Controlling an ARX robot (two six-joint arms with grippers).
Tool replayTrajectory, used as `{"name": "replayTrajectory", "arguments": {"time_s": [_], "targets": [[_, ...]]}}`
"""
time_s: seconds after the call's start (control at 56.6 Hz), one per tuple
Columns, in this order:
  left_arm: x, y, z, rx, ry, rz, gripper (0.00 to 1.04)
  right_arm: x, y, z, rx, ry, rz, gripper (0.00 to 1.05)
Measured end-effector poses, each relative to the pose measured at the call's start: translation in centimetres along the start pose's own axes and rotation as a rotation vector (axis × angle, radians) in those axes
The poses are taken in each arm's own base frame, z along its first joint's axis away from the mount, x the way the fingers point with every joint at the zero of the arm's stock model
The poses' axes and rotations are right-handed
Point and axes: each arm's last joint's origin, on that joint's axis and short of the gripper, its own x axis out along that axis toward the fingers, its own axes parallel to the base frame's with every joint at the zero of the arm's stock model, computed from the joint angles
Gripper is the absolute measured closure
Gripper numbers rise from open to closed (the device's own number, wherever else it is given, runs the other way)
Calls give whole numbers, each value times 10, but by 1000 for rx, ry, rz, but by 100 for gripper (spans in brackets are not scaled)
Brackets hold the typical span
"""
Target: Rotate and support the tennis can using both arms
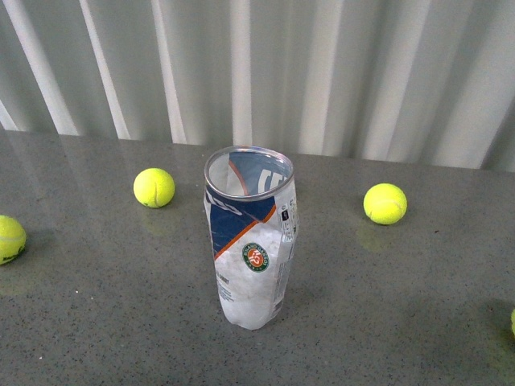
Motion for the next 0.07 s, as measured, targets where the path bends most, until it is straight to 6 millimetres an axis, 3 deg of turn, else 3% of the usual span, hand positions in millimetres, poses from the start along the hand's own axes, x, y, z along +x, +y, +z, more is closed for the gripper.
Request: {"name": "replayTrajectory", "arguments": {"time_s": [0.071], "targets": [[0,0,0,0,0,0,7,0,0,0,0,0,0,7]]}}
